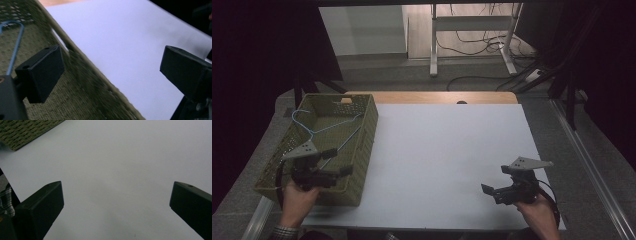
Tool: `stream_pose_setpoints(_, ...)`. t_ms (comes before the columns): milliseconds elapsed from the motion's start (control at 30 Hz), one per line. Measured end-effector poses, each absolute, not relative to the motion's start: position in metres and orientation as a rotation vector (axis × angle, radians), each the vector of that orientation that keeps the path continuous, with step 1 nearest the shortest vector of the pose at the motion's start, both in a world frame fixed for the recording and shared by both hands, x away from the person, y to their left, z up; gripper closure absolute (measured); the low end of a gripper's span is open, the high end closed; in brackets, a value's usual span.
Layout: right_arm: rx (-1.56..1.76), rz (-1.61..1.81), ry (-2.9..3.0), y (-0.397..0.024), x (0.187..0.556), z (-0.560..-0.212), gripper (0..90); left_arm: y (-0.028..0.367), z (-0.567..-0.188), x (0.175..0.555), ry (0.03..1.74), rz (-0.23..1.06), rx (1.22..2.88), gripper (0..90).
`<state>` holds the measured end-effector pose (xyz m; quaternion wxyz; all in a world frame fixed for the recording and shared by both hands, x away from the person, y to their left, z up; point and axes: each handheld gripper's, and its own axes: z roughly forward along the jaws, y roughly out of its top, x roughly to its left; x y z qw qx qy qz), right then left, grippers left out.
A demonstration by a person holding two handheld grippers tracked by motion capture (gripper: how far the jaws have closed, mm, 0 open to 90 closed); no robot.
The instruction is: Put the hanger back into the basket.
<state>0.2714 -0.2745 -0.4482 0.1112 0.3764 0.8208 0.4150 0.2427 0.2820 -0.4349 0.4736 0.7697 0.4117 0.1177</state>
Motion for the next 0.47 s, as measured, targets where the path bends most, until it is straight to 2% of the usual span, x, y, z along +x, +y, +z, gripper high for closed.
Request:
stream_pose_setpoints(267, 1.08, 1.152, 2.435, -0.272, 0.27, -0.455, 0.0, 0.262, -0.453, 0.232, 0.955, 0.318, 2.012, 4.1)
stream_pose_setpoints(467, 1.041, 1.105, 2.453, -0.269, 0.271, -0.459, 0.0, 0.26, -0.456, 0.234, 0.943, 0.3, 2.017, 1.3)
